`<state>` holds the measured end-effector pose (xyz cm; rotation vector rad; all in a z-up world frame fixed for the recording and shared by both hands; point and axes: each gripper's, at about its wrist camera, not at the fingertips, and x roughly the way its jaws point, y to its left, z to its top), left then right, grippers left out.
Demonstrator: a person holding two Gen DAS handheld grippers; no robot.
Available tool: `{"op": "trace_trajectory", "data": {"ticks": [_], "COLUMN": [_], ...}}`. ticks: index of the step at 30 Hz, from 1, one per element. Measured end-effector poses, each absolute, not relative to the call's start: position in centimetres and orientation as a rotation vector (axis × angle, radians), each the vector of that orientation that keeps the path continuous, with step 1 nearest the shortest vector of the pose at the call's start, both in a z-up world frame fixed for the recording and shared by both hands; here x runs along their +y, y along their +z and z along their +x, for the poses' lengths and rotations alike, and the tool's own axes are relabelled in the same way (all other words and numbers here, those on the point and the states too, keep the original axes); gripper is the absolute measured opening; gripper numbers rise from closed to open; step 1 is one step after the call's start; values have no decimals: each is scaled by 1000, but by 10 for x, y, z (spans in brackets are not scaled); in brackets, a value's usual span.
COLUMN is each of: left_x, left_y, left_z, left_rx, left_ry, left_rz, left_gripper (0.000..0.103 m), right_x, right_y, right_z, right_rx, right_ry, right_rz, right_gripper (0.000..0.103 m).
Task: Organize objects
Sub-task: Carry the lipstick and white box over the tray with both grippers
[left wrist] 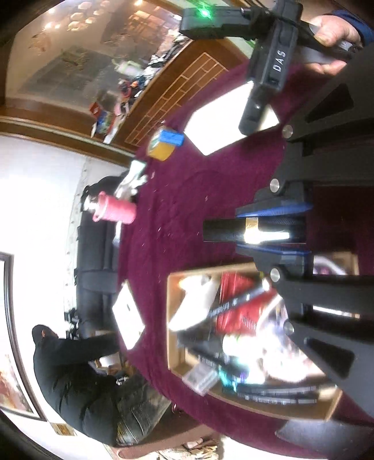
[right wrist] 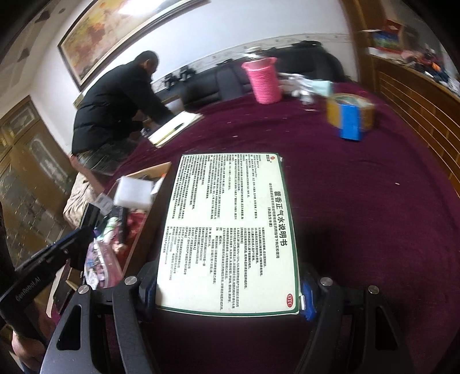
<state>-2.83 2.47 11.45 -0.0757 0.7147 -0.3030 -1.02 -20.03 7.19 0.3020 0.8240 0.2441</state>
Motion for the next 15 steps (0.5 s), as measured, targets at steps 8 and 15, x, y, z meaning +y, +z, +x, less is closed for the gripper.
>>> {"op": "trace_trajectory", "data": {"ticks": [8, 15], "left_x": [89, 156], "left_y": [116, 95], "left_z": [-33, -29], "left_rx": [697, 722], "left_ry": [-220, -96], "left_rz": [-161, -237], "left_gripper": [17, 17], "right_x": [-147, -91], "right_y": [82, 93], "right_z": [-1, 8], "right_rx": [826, 823], "right_ry": [327, 419], "right_rz": [237, 153], "right_gripper": [78, 78]}}
